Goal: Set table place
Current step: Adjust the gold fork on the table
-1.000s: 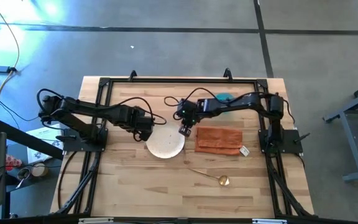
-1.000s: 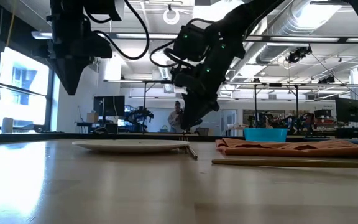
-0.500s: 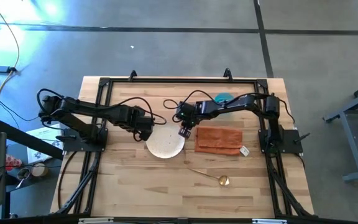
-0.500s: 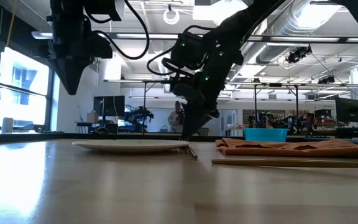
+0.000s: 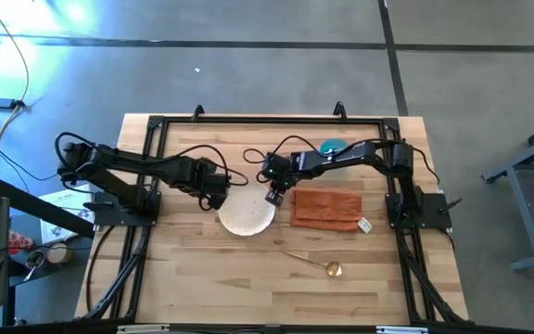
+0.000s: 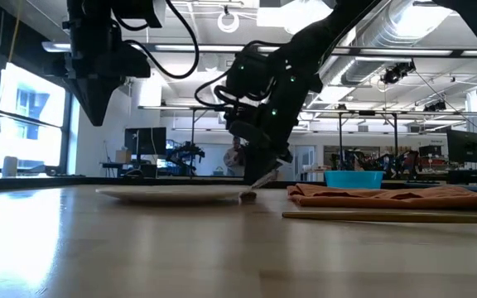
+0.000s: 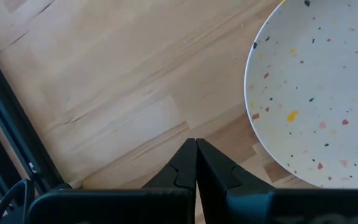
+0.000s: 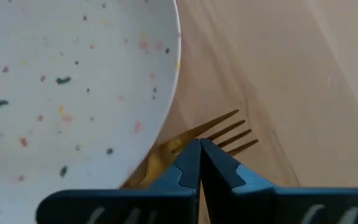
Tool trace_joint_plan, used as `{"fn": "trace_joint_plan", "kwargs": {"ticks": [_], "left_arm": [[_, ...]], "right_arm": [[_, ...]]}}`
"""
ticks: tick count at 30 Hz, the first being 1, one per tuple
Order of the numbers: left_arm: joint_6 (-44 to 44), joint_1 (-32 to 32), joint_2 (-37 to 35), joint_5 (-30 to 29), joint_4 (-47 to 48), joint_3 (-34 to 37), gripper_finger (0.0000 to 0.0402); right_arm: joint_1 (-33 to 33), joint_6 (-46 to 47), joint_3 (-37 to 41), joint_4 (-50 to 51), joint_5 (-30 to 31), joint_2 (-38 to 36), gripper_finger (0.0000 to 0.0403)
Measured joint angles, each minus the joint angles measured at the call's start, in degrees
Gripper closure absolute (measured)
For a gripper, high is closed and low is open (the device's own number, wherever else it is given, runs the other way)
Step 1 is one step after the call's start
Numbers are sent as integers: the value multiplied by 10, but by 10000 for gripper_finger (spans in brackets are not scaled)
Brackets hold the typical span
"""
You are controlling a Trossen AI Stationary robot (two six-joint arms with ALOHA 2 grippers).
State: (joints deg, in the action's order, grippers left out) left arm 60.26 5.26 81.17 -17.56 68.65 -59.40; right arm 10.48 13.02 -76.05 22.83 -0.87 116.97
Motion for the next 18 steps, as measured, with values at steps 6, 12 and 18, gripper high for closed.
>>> {"fn": "trace_joint_plan", "kwargs": {"ticks": [6, 12, 18], "left_arm": [[0, 0, 0, 0, 0, 0, 401], [0, 0, 0, 0, 0, 0, 401], [0, 0, 0, 0, 0, 0, 401]], "right_arm": [[0, -4, 0, 8, 3, 0, 403], [0, -18, -1, 44, 11, -1, 403], [0, -45, -1, 71, 23, -5, 403]]}}
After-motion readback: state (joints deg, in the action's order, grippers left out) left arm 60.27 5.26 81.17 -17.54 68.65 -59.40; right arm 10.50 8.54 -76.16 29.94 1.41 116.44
